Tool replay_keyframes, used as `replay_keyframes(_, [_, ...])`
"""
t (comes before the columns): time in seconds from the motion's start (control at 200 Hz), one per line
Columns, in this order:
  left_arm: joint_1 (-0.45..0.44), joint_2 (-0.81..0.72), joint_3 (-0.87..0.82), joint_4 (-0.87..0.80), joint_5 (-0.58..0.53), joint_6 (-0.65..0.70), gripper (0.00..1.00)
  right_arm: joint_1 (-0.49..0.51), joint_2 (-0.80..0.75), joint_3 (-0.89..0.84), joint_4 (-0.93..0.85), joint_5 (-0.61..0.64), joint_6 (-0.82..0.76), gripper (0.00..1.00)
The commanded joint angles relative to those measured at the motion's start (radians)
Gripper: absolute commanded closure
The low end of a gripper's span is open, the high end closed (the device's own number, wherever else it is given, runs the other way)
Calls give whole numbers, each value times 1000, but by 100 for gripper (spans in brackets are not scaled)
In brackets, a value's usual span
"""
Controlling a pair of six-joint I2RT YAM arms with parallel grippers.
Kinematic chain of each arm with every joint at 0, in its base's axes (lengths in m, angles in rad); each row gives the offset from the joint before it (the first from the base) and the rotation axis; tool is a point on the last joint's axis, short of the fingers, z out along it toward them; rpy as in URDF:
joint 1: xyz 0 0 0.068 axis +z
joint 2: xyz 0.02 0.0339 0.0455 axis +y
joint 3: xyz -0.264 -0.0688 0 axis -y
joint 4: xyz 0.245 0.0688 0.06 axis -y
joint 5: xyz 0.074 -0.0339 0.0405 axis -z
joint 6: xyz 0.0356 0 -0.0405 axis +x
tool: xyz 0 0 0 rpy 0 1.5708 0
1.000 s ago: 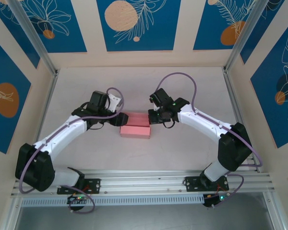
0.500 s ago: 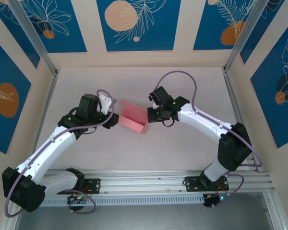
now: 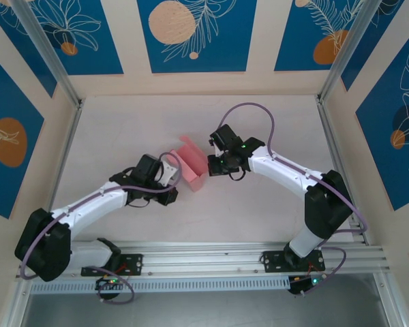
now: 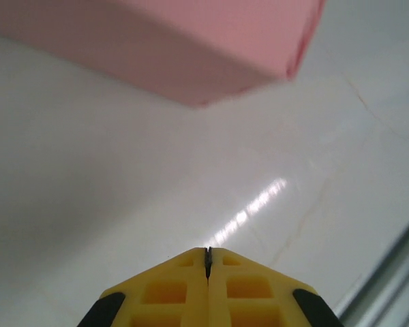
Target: Fold the paper box
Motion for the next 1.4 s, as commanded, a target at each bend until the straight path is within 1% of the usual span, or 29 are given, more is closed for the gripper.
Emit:
replay_keyframes(0.0, [-7, 55, 51, 193, -64, 18, 98, 5, 5, 37, 0, -26, -17, 96])
replay_keyframes(0.13, [-7, 137, 104, 247, -6, 13, 98, 7, 11, 50, -5, -39, -21, 96])
replay_keyframes(0.235, [-6, 191, 125, 279, 20, 5, 98, 14, 22, 59, 1, -48, -20, 96])
replay_keyframes(0.46, [-8, 240, 152, 362, 32, -25, 99, 25, 65, 86, 8, -76, -16, 96])
replay_keyframes(0.675, [-14, 293, 173, 405, 59, -54, 99, 20, 74, 111, 23, -99, 10, 96])
replay_keyframes(0.9, [-18, 312, 166, 435, 61, -73, 99, 17, 98, 127, 50, -145, 23, 96])
replay_keyframes(1.12, [-17, 328, 167, 484, 71, -105, 99, 15, 133, 141, 50, -117, 48, 96])
replay_keyframes(1.295, [-17, 318, 177, 476, 55, -101, 98, -4, 139, 159, 54, -96, 55, 96])
replay_keyframes(1.395, [-17, 328, 190, 463, 39, -99, 98, -15, 155, 174, 67, -115, 66, 96])
